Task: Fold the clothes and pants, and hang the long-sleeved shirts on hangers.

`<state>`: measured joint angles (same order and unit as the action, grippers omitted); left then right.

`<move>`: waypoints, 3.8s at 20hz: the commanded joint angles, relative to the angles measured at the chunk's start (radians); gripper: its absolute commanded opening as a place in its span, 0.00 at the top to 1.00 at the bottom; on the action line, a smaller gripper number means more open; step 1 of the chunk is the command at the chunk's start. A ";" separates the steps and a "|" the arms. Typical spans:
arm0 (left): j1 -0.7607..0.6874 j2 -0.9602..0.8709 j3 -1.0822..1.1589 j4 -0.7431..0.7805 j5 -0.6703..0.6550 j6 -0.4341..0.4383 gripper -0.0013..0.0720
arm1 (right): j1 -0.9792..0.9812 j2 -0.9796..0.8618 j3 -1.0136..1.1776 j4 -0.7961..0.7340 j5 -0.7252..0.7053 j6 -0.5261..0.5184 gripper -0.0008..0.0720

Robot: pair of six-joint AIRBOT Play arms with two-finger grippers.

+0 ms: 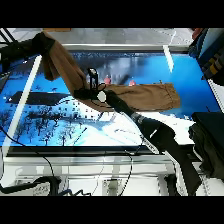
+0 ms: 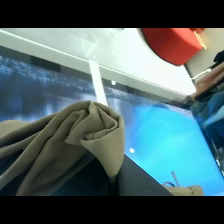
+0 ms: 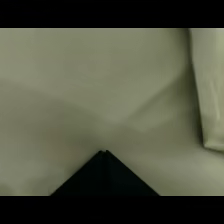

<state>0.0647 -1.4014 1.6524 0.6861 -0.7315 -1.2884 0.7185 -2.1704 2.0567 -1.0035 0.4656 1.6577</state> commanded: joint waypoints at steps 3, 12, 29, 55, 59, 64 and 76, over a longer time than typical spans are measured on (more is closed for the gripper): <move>-0.034 -0.091 -0.001 0.099 0.008 0.025 0.97 | -0.057 0.033 0.001 -0.150 0.159 -0.003 0.95; -0.235 -0.333 -0.001 0.029 0.010 0.025 0.97 | -0.415 0.335 0.001 -0.231 0.707 -0.141 0.95; -0.263 -0.317 0.000 0.257 -0.393 0.021 0.30 | -0.674 0.480 -0.095 -0.417 0.871 -0.188 0.95; -0.038 -0.451 0.002 0.180 -0.448 0.174 0.97 | -0.848 0.480 -0.208 -0.197 0.926 -0.317 0.95; -0.060 -0.277 0.106 0.275 -0.533 0.062 0.97 | -0.827 0.474 -0.209 -0.109 0.926 -0.326 0.95; -0.084 -0.113 0.162 0.287 -0.646 0.008 0.97 | -0.679 0.473 -0.304 -0.095 0.824 -0.324 0.95; -0.123 -0.015 0.162 0.221 -0.663 0.009 0.97 | -0.103 0.254 -0.473 -0.063 0.089 0.130 0.96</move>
<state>-0.0463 -1.4227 1.8130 0.9451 -1.4059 -1.2793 0.4847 -1.8339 1.5921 -1.0843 0.7242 1.6463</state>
